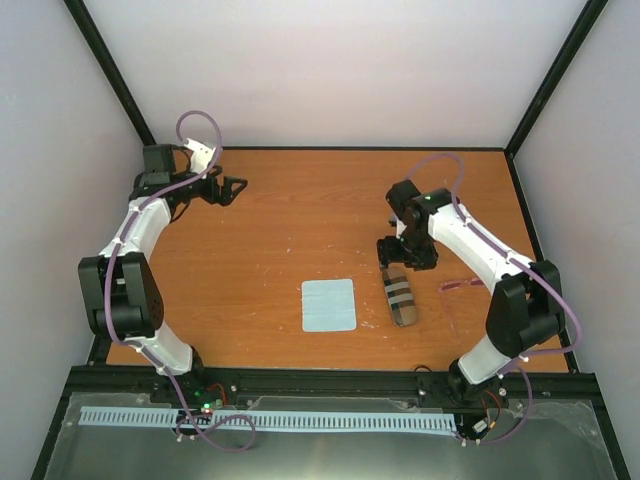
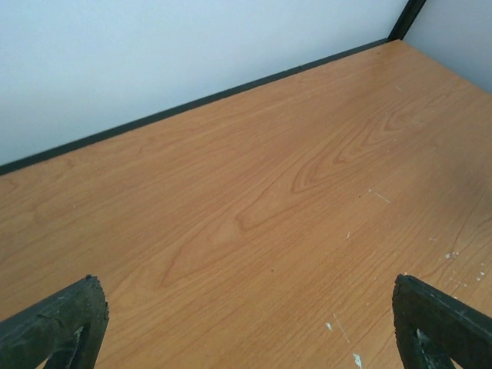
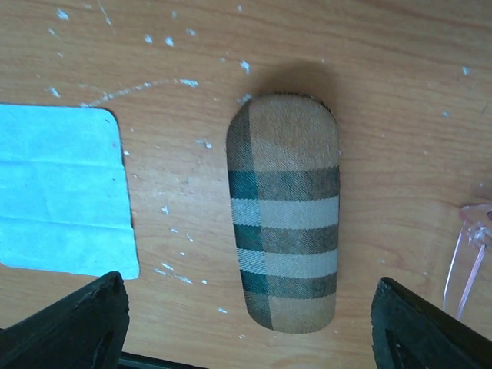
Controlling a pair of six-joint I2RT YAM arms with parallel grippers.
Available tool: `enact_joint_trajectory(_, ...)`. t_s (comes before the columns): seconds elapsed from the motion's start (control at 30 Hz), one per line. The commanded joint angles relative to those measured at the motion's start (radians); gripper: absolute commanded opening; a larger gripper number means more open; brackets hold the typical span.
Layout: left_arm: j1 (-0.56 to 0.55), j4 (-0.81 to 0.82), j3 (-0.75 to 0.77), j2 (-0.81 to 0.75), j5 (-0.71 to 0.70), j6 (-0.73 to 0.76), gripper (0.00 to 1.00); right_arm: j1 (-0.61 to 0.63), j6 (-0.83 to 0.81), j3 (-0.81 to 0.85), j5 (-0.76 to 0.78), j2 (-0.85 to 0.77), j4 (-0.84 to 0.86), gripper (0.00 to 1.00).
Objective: Organize the sunglasses
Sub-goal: Pick up the sunglasses case from the center of the board.
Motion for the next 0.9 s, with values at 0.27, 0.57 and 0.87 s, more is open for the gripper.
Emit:
enact_joint_trajectory(0.27,-0.003,0.036,-0.037,-0.047,-0.03,0.0,1.0,0.052,0.003,-0.104,0.014,0.075,0.003,0.84)
enact_joint_trajectory(0.57,-0.003,0.035,-0.042,-0.05,-0.043,-0.017,1.0,0.063,-0.029,-0.128,0.068,0.157,0.018,0.8)
enact_joint_trajectory(0.87,-0.003,0.031,-0.052,-0.057,-0.048,-0.032,1.0,0.062,-0.063,-0.159,0.083,0.175,0.036,0.81)
